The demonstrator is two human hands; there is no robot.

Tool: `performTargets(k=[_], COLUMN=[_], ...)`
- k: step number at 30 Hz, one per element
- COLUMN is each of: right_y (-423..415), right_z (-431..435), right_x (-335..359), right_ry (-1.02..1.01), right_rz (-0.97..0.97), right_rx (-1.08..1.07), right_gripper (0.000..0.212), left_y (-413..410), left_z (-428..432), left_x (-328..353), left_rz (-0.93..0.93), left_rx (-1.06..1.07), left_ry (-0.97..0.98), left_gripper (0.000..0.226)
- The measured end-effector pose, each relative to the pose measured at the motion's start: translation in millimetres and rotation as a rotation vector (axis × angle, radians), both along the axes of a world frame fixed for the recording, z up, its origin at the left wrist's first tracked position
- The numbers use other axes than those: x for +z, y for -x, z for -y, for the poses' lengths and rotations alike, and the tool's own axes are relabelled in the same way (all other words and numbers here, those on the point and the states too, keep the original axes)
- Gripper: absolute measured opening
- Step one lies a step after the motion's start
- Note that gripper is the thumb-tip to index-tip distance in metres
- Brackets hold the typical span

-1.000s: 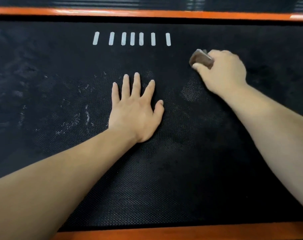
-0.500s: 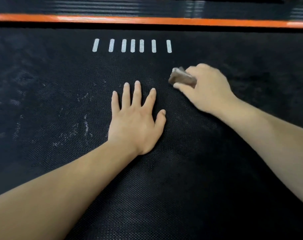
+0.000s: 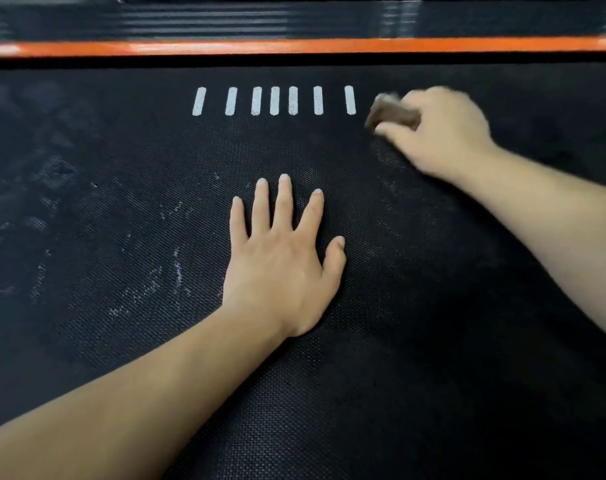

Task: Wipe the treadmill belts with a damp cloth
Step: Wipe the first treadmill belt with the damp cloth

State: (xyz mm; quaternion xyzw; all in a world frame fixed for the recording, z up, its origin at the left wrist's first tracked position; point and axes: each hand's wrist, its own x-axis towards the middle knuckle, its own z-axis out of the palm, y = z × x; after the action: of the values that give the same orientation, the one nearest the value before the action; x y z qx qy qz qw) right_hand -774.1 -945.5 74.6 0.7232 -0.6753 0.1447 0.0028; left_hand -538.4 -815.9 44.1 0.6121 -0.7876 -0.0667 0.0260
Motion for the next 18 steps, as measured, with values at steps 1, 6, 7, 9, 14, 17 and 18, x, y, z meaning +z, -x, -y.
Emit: performTargets(k=[1,6,7,9,14,17,18], right_y=[8.4,-6.4,-14.6,-18.6,9.5,-18.0,-26.5], right_z=[17.0,48.5,43.7,38.9,85.6,81.8,78.4], right_x=[3.3,0.3,-2.7,-4.4,11.4,2.7,-1.0], right_ry=[0.016,0.022,0.01,-0.04,0.017,0.038,0.017], right_rz=[0.014,0.036,0.059,0.076,0.082,0.059,0.073], right_rx=[-0.109,-0.187,-0.104,0.01,-0.391,-0.238,-0.144], right_gripper=[0.039,0.04,0.039,0.04,0.051,0.045,0.042], left_y=[-0.2,-0.4,-0.3,-0.1,-0.3,-0.1,-0.1], left_z=[-0.5,0.2,0.1,0.6,0.0,-0.4,0.0], left_x=[0.1,2.4,2.8,3.3,3.2,3.9,4.0], left_rz=[0.0,-0.007,-0.006,-0.006,-0.015,-0.021,-0.017], left_rx=[0.002,-0.002,-0.001,0.0,-0.001,0.001,0.002], left_ry=[0.001,0.004,0.004,0.001,0.0,-0.003,-0.001], left_gripper=[0.073,0.073,0.074,0.074,0.073,0.073,0.073])
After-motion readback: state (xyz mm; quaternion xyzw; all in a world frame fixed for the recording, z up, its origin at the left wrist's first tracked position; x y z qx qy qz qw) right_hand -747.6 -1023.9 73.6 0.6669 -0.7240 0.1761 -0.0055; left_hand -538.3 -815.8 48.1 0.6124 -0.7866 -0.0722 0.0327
